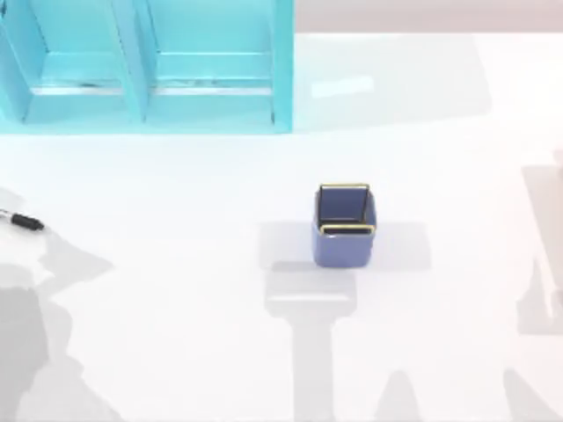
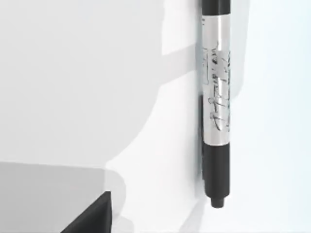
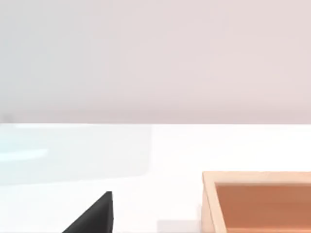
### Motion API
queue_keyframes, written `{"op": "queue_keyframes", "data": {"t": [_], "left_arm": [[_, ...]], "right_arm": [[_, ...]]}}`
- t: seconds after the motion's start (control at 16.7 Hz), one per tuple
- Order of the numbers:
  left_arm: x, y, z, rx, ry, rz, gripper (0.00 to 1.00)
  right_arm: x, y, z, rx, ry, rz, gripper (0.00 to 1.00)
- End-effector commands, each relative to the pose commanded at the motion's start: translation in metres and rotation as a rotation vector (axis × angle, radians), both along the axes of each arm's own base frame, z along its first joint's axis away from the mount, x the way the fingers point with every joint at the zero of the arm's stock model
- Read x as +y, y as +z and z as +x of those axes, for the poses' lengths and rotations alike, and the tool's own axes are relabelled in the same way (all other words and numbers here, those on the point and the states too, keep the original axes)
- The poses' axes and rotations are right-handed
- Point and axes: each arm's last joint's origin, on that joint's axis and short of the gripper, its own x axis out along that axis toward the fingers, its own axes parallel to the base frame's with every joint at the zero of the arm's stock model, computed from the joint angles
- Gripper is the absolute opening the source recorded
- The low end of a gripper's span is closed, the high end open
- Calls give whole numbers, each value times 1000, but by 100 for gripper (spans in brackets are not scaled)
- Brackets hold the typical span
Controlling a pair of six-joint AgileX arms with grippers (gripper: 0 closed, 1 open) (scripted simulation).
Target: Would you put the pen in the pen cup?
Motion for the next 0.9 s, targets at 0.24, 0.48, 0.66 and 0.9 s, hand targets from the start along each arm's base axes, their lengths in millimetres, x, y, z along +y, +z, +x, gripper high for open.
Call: {"op": "queue_keyframes", "data": {"t": [0.24,0.48,0.66,0.9], "left_arm": [[10,-7,7,22,33,-52,100],[8,-7,6,22,29,-50,100],[7,-13,15,19,33,-51,100],[-2,-46,47,25,34,-53,100]], "right_arm": [[0,0,0,0,0,0,100],[0,0,0,0,0,0,100],[0,0,0,0,0,0,100],[0,0,0,0,0,0,100]]}}
